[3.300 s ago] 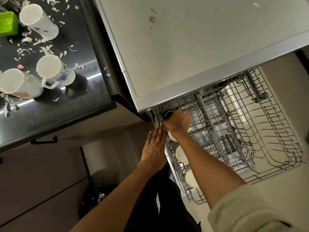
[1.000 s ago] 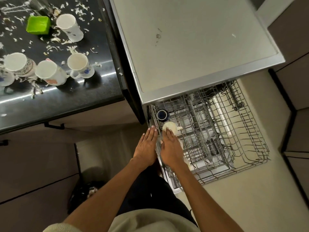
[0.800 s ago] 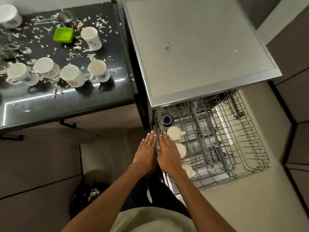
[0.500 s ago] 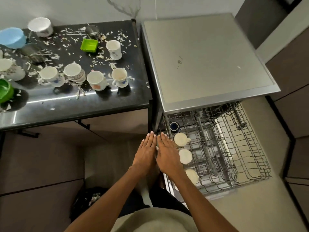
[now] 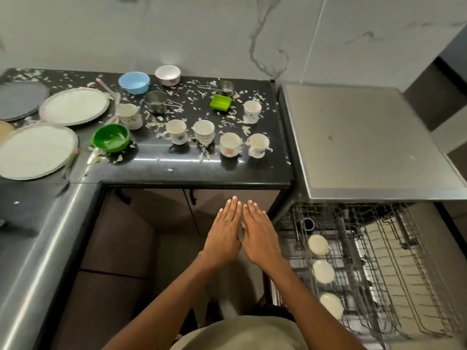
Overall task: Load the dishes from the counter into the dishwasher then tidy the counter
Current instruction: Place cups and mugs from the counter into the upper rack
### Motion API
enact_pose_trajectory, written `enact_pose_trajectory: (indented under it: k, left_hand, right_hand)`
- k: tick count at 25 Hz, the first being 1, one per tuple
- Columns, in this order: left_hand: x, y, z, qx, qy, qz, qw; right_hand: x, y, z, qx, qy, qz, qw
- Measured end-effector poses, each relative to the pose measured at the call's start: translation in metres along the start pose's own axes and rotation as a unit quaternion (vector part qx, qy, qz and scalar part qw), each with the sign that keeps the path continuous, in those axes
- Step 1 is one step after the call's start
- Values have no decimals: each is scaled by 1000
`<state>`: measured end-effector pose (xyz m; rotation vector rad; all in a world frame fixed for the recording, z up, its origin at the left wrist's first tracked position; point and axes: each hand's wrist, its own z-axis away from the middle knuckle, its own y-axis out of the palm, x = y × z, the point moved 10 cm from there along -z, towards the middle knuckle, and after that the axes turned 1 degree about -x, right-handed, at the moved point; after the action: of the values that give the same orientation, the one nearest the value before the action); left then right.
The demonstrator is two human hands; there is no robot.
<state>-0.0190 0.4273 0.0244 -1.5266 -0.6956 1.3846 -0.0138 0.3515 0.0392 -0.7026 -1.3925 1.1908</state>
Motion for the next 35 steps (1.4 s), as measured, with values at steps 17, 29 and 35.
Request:
enact_pose_trajectory:
  k: [17,29,35]
  left_hand:
    - [68,-108,-104,-112,-20,58,992]
    - [78,-138,-181,-180,-93,205,958]
    - [81,-144,-174,-223,-95,274,931]
  right_hand:
    - [58,-77,-164,-139,-76,-65,985]
    - [19,-81,-261,-69,-94,-29,993]
    - [9,-93,-254,-109,-74,-150,980]
